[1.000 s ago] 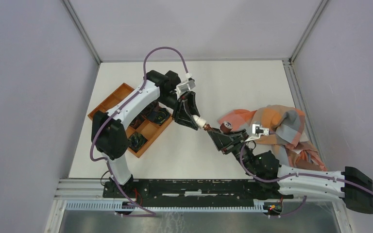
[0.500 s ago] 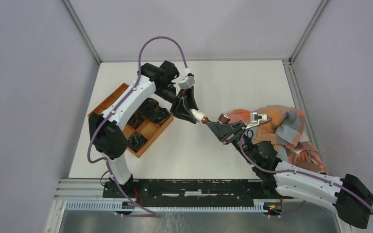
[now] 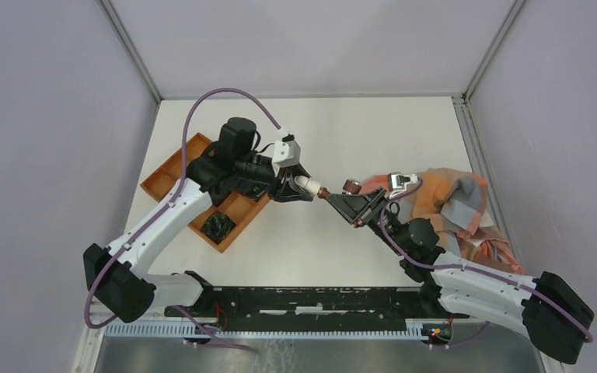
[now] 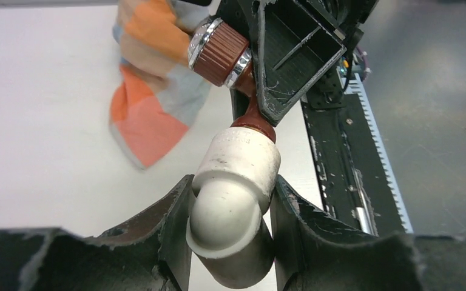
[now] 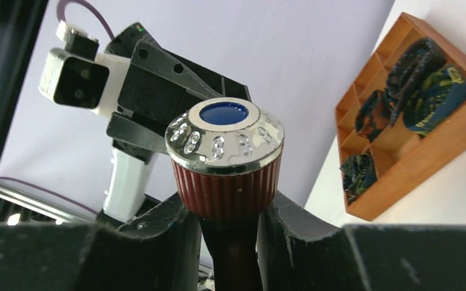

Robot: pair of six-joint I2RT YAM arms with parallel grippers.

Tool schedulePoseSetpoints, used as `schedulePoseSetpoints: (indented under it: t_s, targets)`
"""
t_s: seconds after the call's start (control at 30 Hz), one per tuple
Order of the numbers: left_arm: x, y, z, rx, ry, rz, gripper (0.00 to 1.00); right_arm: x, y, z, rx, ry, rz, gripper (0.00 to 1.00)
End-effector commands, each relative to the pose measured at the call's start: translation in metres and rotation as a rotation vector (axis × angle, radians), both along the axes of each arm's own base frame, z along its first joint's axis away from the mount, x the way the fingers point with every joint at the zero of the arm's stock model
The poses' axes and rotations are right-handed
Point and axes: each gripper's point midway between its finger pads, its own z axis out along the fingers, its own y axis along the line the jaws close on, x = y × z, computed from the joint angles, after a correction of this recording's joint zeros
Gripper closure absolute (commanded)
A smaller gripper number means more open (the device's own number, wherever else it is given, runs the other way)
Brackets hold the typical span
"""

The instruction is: Install the water faucets

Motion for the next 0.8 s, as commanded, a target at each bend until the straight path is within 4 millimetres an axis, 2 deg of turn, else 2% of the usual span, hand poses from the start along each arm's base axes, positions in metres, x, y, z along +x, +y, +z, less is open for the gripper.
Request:
schedulePoseSetpoints:
  t_s: [0.0,0.17,0.43,0.77]
  targets:
    - [-0.002,-0.037,0.031,-0.170,-0.194,-0.038,0.98,-0.015,0.017,0.052,0.162,0.016,0.163,1.00]
    - [-0.005,-0.025,0.023,-0.152,-0.298,-0.006,0.98,-0.023,0.019,0.059,0.225,0.059,0.259,1.00]
    - [-0.015,-0.015,0.010,-0.110,-0.314,-0.037,0.98,-0.038,0.026,0.057,0.242,0.107,0.416,1.00]
    - [-0.023,-0.007,0.007,-0.091,-0.325,-0.049,0.98,-0.040,0.024,0.053,0.235,0.119,0.445,1.00]
